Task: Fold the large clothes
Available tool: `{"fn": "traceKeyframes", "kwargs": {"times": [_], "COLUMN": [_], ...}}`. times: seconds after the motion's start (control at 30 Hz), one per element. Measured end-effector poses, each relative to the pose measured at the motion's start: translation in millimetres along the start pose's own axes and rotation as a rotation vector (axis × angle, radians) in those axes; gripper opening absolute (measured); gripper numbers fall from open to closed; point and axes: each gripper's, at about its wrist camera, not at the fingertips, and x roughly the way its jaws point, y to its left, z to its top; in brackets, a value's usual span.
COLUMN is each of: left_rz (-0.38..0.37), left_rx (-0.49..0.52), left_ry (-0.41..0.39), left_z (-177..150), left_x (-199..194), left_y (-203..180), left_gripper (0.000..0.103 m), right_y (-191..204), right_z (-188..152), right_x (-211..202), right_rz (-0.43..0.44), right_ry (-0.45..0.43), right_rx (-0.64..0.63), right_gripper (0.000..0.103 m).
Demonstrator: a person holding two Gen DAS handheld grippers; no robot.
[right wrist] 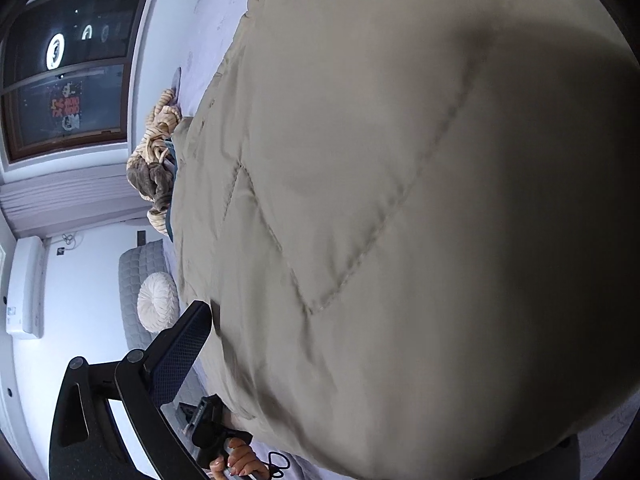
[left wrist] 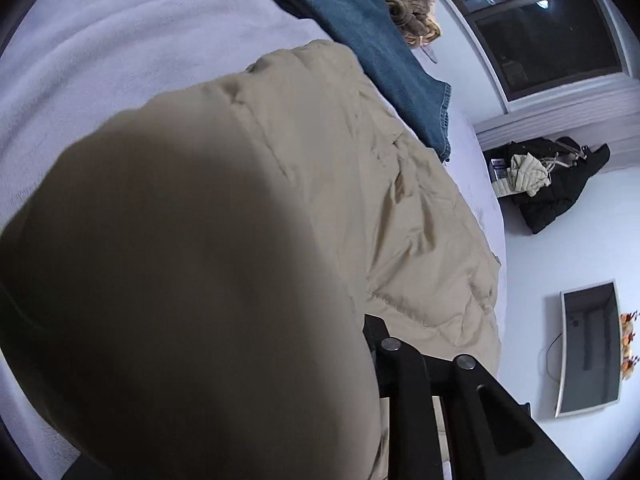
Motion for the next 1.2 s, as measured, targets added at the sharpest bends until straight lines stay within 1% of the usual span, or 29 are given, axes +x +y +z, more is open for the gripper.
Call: {"fn": "traceKeyframes", "kwargs": {"times": [0.03,0.07,0.1,0.13,0.17,0.23,0.33,0.47,0.6,0.67,0.73,1.0,1.03,1.13,1.2], "left_rz": [0.016,0.028,0.038,0.049,0.055,0.062,0.077,0.103,0.123,0.123,0.123,0.110,0.111,0.130,0.162], "left_rx": [0.027,0.053,0.075,0.099,0.118,0.155,0.196,0.227,0.205,0.193,0.194,0.194,0.199,0.215,0.220], "left_ry": [-0.013,-0.025,-0.038,-0.052,-0.064,-0.081,-0.097,-0.088,-0.060,-0.047,-0.030,0.078,0.091,0.137,0.164], "left_z": [0,-2,-2,-3,-5,-10,-24,-46,-75,-90,-103,-155,-161,-176,-181], "left_x": [-3,-7,-15,-19,-26,-39,-62,-81,-106,-123,-131,-174,-178,-181,-178], "left_y": [-7,-14,-19,-26,-29,-39,-43,-45,-31,-21,-15,36,42,61,71], "left_gripper": [0.022,0.022,0.022,0.021,0.021,0.021,0.021,0.021,0.021,0.021,0.021,0.021,0.021,0.021,0.023], "right_y": [-1,-2,-2,1,4,10,14,15,10,6,1,-23,-25,-36,-42], "right_z": [0,1,1,1,1,0,-3,-13,-30,-43,-56,-128,-133,-154,-156], "right_x": [-1,-2,-4,-7,-9,-17,-29,-45,-61,-70,-79,-117,-122,-130,-130], "right_rz": [0.005,0.012,0.016,0.021,0.024,0.044,0.066,0.053,0.029,0.014,0.005,-0.056,-0.064,-0.107,-0.139], "right_ry": [0.011,0.020,0.021,0.026,0.029,0.040,0.061,0.102,0.130,0.137,0.139,0.133,0.133,0.123,0.110], "right_rx": [0.003,0.007,0.004,-0.011,-0.025,-0.048,-0.070,-0.110,-0.125,-0.128,-0.123,-0.092,-0.085,-0.070,-0.059], "right_gripper": [0.058,0.047,0.041,0.034,0.030,0.027,0.026,0.026,0.026,0.026,0.026,0.026,0.026,0.026,0.029]}}
